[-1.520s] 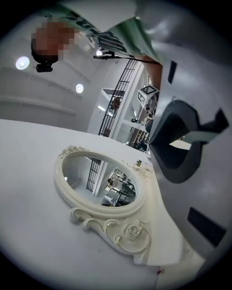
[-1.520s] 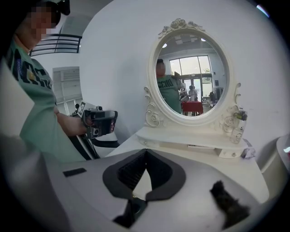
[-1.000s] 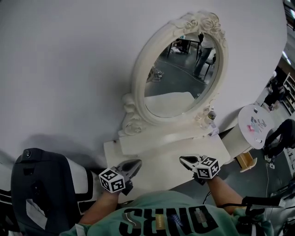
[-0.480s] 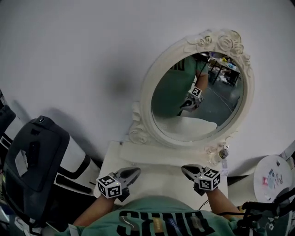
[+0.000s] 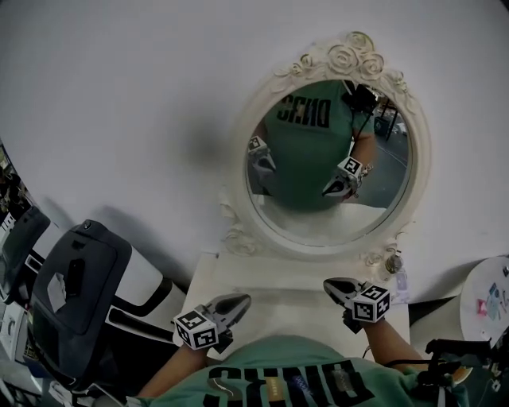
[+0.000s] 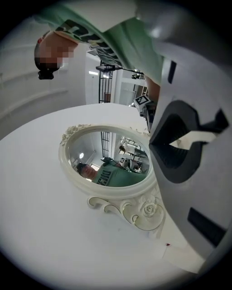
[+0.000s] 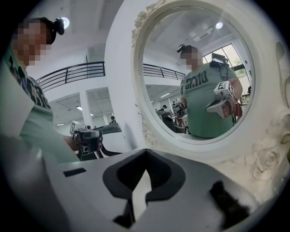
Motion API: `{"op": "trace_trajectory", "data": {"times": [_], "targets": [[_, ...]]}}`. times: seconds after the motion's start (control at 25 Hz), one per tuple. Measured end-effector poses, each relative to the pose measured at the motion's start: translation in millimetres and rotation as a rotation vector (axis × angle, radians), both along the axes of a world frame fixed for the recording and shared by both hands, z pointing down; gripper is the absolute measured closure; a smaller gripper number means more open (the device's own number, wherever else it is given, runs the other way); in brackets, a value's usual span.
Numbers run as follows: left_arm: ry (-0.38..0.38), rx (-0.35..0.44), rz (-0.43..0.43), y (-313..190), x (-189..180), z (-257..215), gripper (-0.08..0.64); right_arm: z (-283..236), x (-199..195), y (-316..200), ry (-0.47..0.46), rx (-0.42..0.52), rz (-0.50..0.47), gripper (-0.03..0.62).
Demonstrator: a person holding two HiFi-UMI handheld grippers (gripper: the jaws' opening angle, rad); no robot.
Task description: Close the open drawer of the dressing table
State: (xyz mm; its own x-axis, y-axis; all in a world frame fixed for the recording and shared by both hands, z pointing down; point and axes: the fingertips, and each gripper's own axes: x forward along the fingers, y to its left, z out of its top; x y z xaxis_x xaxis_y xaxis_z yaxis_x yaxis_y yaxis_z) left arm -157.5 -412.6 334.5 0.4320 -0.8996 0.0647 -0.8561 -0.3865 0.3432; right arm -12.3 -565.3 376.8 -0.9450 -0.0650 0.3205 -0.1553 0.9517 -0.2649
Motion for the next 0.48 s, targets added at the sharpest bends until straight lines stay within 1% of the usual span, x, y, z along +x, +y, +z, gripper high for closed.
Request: {"op": "trace_trajectory", "data": {"times": [0.2,0.36,0.48], "targets": [[0.009,0.006,-0.002,-1.6,-15.3,-3.8,0.552,3.1,-7.9,-0.1,0.017,0.012,0.013,0.580],[0.015,-0.002,0.018,-3.2,-17.4,0.6,0.552,7.5,-13.6,2.8,0.031,0.004,0.021,0.580],[0.027,-0.004,0.015,-1.9,-21.5,3.1,0.552,13.0,-19.0,5.1,0.049,-0.001,0.012,0.580]]}}
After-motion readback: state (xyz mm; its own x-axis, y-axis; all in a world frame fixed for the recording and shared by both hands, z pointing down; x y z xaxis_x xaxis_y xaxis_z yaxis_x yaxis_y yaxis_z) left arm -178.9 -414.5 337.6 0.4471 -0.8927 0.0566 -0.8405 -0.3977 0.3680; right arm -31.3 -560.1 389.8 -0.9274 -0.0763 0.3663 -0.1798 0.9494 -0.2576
